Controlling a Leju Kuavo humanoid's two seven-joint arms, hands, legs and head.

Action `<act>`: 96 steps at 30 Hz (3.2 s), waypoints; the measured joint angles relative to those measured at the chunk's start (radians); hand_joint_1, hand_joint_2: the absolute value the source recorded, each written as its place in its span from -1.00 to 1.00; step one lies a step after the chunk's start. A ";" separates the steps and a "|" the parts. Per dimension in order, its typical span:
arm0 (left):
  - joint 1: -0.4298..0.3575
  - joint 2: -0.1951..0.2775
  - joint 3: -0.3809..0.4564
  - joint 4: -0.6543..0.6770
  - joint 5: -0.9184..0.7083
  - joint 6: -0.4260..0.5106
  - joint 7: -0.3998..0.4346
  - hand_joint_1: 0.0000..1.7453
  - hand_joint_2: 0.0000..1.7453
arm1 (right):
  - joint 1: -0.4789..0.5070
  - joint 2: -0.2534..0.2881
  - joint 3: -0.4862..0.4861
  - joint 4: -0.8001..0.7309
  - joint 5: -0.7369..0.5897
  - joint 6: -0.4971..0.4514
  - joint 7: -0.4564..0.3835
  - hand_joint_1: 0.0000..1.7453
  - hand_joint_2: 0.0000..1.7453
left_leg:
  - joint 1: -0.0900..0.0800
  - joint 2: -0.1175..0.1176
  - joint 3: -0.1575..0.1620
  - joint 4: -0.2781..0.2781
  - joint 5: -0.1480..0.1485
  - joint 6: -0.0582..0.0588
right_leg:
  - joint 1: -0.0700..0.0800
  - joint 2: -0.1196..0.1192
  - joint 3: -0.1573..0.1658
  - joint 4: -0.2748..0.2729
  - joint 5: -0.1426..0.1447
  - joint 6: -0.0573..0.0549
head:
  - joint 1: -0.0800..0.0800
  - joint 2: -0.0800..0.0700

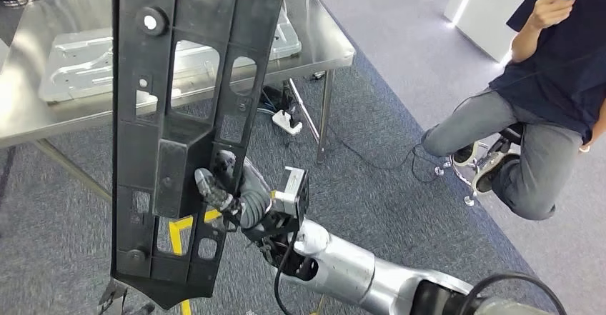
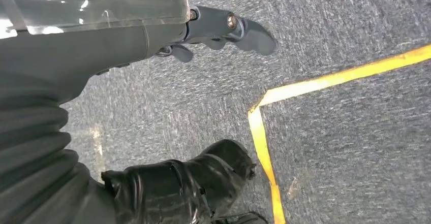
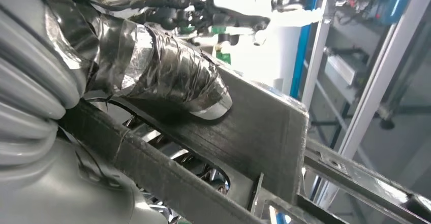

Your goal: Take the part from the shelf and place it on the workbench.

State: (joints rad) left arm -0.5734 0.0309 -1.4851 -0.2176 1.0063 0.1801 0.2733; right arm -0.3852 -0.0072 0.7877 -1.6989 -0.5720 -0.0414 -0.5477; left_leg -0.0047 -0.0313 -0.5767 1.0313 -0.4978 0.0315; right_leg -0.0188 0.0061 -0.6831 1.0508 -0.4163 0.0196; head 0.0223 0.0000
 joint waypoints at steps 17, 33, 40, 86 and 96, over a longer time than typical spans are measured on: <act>0.002 0.004 0.000 0.000 0.000 -0.004 0.004 -1.00 1.00 | -0.007 0.002 -0.002 0.005 -0.003 0.015 -0.006 1.00 1.00 | -0.002 0.023 -0.133 0.001 0.131 -0.008 | 0.002 -0.002 0.161 -0.027 -0.117 0.000 | 0.000 0.000; -0.003 0.002 0.000 0.000 0.002 -0.005 0.004 -1.00 1.00 | -0.010 0.001 -0.003 0.013 -0.004 0.017 -0.006 1.00 1.00 | -0.005 0.008 -0.041 0.003 0.040 -0.007 | 0.007 0.001 0.041 -0.009 -0.013 -0.012 | 0.003 0.000; 0.002 0.001 0.000 0.000 0.003 -0.006 0.003 -1.00 1.00 | -0.011 0.002 -0.003 0.016 -0.014 0.024 -0.006 1.00 1.00 | 0.013 0.022 -0.202 0.281 -0.044 -0.045 | -0.001 -0.002 0.078 -0.021 -0.033 -0.030 | 0.002 0.000; -0.004 0.012 0.000 0.000 0.003 -0.018 0.005 -1.00 1.00 | -0.009 0.006 -0.033 0.025 -0.034 0.034 -0.013 1.00 1.00 | -0.006 0.020 -0.017 -0.037 0.068 0.022 | 0.004 -0.001 -0.037 0.248 -0.171 0.015 | 0.002 0.000; -0.004 0.013 0.000 0.001 0.005 -0.017 0.002 -1.00 1.00 | -0.010 0.008 -0.041 0.029 -0.035 0.034 -0.013 1.00 1.00 | -0.003 0.016 0.035 0.020 -0.018 -0.020 | 0.008 -0.001 0.027 -0.006 0.003 -0.027 | 0.001 0.000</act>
State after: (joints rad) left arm -0.5774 0.0436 -1.4851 -0.2171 1.0118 0.1626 0.2753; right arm -0.3956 0.0009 0.7466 -1.6694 -0.6073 -0.0077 -0.5604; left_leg -0.0081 -0.0155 -0.5418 1.0518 -0.5160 0.0119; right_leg -0.0112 0.0049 -0.6559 1.0446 -0.4130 -0.0078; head 0.0235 0.0001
